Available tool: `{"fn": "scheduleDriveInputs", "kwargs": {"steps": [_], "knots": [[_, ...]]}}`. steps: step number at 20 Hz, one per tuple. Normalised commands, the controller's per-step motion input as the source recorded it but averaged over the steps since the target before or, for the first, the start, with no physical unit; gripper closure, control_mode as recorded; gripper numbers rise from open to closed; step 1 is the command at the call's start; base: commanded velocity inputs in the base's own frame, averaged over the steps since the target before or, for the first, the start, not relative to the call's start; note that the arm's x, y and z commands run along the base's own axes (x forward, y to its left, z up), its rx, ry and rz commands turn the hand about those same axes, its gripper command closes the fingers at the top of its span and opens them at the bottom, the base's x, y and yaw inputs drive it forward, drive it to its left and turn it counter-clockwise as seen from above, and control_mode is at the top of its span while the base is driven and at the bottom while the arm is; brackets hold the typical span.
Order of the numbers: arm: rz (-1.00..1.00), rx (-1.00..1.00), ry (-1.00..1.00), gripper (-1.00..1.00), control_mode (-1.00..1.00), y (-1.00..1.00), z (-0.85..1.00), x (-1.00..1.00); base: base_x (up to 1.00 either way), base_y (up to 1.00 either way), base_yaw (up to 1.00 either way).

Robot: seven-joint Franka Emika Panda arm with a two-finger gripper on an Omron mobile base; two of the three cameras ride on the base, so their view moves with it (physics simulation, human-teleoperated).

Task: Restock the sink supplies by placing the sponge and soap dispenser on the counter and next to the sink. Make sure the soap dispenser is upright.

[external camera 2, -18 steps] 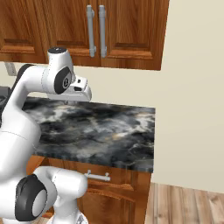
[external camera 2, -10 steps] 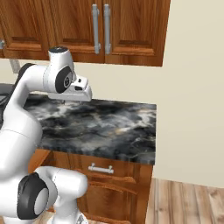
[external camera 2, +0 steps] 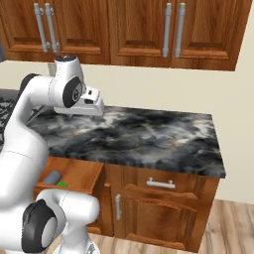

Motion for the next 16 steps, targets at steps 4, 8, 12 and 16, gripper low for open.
{"fn": "scheduleDriveInputs", "kwargs": {"steps": [4, 8, 12, 16], "knots": [[0.00, 0.00, 0.00, -1.00, 1.00, 0.00, 0.00, 0.00, -0.01, 0.80, 0.00], [0.00, 0.00, 0.00, -1.00, 1.00, 0.00, 0.00, 0.00, 0.00, 0.48, 0.00], [0.00, 0.00, 0.00, -1.00, -1.00, 0.00, 0.00, 0.00, 0.00, 0.00, 0.00], [0.00, 0.00, 0.00, -1.00, -1.00, 0.00, 0.00, 0.00, 0.00, 0.00, 0.00]]}}
